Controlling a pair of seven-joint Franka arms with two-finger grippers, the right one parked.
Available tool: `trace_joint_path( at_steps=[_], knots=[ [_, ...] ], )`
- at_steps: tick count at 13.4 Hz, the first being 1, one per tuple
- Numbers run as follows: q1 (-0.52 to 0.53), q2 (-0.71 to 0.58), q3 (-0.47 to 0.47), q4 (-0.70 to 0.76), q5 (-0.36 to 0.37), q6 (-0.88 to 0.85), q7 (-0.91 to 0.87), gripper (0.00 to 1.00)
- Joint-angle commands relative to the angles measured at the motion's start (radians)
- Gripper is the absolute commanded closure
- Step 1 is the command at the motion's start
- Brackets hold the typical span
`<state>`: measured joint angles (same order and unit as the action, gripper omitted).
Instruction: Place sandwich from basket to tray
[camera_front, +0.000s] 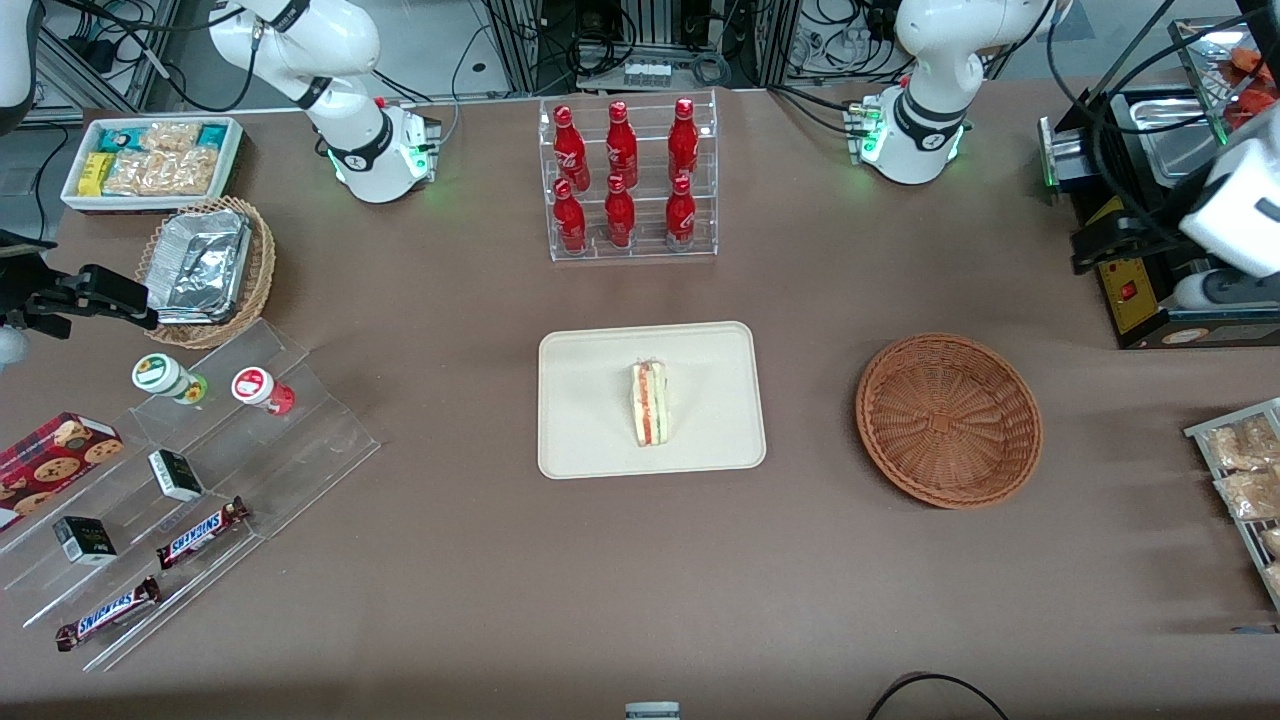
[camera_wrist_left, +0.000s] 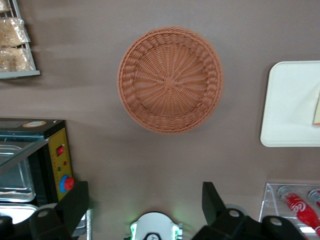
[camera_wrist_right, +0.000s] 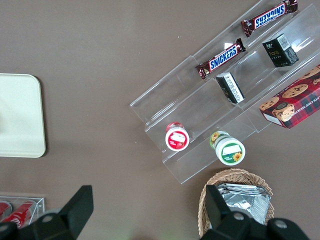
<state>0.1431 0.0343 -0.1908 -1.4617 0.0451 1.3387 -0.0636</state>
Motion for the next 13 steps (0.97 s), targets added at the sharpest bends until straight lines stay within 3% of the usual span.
trace_joint_path(
  at_steps=[1, 5, 13],
  knots=[
    [-0.123, -0.076, 0.163, -0.089, -0.030, 0.017, 0.041, 0.00],
    [-0.163, -0.137, 0.218, -0.185, -0.033, 0.095, 0.041, 0.00],
    [-0.160, -0.071, 0.148, -0.045, -0.031, 0.142, 0.018, 0.00]
  ],
)
